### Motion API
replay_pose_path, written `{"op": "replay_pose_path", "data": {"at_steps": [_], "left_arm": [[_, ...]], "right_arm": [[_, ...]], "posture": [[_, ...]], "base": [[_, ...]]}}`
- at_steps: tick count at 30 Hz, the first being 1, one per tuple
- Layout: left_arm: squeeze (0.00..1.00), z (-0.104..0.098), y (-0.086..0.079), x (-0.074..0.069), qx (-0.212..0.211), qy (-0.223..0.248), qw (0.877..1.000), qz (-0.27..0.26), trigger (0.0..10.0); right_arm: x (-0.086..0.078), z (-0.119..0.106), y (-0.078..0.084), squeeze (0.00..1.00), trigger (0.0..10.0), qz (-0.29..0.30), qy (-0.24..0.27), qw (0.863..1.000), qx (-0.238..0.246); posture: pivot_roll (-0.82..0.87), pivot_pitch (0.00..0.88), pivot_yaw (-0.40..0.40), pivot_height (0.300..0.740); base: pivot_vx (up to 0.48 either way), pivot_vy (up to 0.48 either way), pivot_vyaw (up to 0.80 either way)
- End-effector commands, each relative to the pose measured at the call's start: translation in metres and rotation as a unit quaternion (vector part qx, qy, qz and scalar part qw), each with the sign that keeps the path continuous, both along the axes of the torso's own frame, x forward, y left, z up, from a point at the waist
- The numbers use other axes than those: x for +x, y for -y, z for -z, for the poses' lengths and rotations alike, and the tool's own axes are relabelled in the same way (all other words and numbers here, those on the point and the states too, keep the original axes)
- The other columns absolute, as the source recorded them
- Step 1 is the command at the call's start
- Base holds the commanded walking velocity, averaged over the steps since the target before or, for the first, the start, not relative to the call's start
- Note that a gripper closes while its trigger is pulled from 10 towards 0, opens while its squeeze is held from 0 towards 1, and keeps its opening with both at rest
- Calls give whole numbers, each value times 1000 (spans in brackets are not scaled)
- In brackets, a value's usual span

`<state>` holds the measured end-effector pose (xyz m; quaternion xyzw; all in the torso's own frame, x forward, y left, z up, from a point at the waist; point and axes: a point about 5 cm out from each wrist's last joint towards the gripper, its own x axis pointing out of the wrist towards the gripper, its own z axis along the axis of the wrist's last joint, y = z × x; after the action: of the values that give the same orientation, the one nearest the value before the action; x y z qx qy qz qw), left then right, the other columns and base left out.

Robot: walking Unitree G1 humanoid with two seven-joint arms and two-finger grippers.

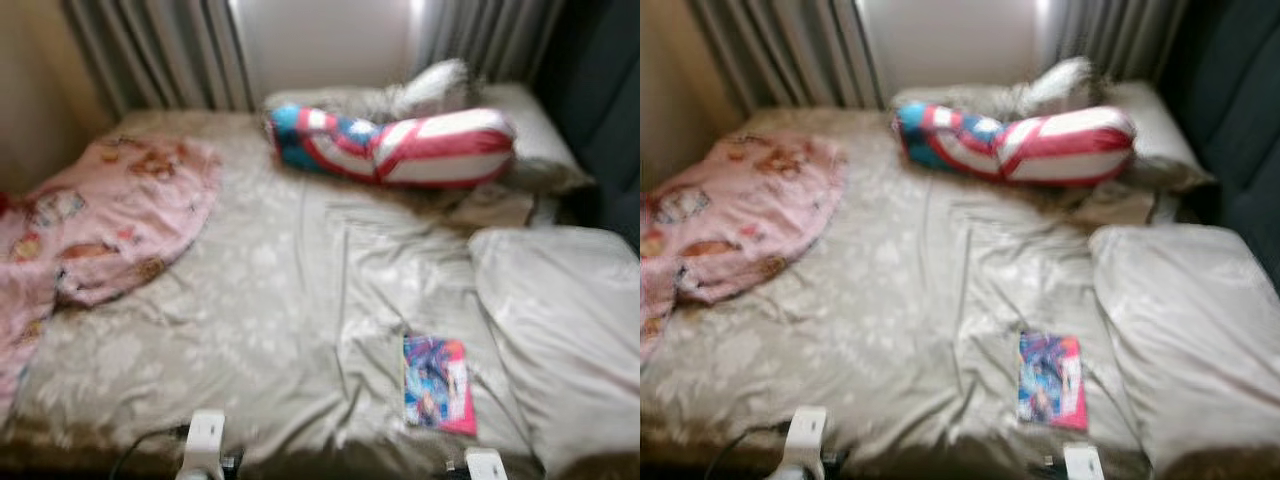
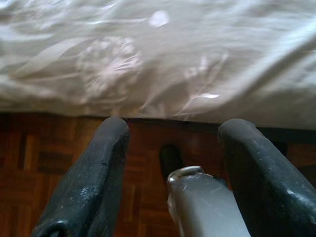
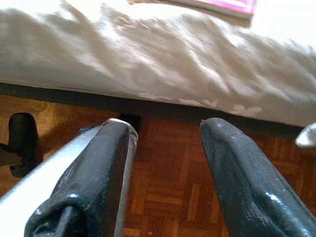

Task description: Clean up the room

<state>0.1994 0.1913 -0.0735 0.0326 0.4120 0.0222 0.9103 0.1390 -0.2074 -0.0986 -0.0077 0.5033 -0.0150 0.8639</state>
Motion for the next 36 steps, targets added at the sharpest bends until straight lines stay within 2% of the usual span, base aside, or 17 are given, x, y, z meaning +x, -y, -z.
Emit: {"op": "replay_pose_path", "data": {"at_steps": [1, 31, 34, 36], "left_arm": [[0, 2, -4, -3, 7, -10, 1000, -6, 10000], [0, 1, -4, -3, 7, -10, 1000, -6, 10000], [0, 3, -5, -5, 9, -14, 1000, -11, 10000], [0, 3, -5, -6, 9, -14, 1000, -12, 10000]], "right_arm": [[-5, 2, 0, 0, 10000, 5, -5, 1000, 3], [-6, 2, 0, 0, 10000, 5, -6, 1000, 3], [8, 0, -19, 0, 10000, -32, 3, 999, -2], [9, 0, -21, 0, 10000, -31, 3, 1000, -3]], "posture": [[-98, 41, -6, 740], [-98, 40, -5, 740], [-98, 28, -4, 740], [-97, 31, -4, 740]], "base": [[0, 416, 0], [0, 416, 0], [0, 467, 800], [0, 467, 800]]}}
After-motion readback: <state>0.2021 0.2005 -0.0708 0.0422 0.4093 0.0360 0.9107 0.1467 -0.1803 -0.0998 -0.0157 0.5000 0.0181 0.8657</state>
